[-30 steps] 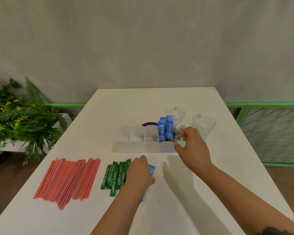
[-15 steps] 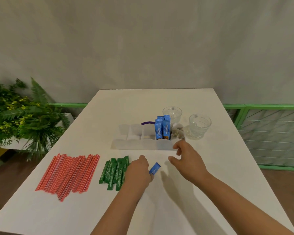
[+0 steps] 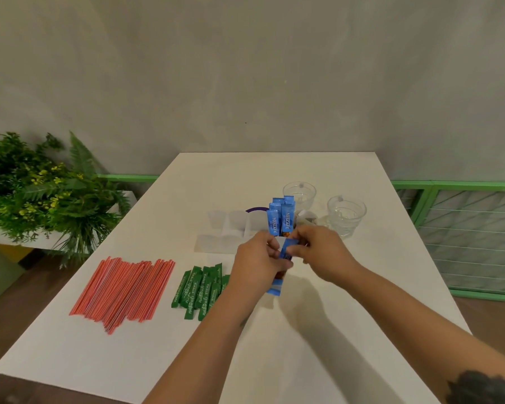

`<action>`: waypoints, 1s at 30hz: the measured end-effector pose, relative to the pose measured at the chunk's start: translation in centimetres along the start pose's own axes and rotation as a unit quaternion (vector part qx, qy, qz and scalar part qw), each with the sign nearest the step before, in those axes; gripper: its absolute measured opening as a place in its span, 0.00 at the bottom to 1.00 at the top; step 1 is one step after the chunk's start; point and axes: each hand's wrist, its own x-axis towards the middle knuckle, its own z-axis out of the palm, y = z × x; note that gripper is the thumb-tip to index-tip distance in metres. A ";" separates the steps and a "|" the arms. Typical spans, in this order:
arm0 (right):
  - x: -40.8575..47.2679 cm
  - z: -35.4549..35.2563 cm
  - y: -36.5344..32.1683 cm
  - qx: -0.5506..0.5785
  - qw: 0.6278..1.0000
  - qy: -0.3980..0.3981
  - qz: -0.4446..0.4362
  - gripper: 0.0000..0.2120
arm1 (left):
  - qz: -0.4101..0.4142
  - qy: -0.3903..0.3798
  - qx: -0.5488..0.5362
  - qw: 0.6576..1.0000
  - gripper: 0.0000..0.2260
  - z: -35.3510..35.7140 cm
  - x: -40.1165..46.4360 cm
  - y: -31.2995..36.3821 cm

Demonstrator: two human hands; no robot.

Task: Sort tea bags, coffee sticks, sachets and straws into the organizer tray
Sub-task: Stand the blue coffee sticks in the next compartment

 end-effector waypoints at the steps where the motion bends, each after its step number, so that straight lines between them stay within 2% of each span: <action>1: 0.3 -0.4 -0.2 -0.012 1.000 0.009 -0.009 0.04 | 0.007 0.004 -0.008 1.000 0.14 -0.1 0.2 0.5; 4: 1.5 -1.7 -1.2 -0.049 0.998 0.041 -0.026 0.04 | 0.034 0.023 -0.021 0.999 0.12 -0.8 1.2 2.0; 12: 5.1 -3.3 -2.9 -0.109 0.986 0.119 -0.042 0.05 | 0.105 0.046 0.028 0.993 0.10 -2.0 5.7 4.5; 22: 8.2 -1.1 -1.6 -0.186 0.977 0.102 0.007 0.06 | 0.098 -0.004 0.106 0.990 0.06 -1.9 9.0 2.7; 25: 8.5 -0.2 -1.1 -0.220 0.971 0.084 0.035 0.08 | 0.101 -0.021 0.139 0.985 0.08 -1.8 9.2 1.8; 30: 8.8 1.0 -0.4 -0.272 0.959 0.052 0.060 0.11 | 0.100 -0.021 0.132 0.986 0.07 -2.2 9.3 0.5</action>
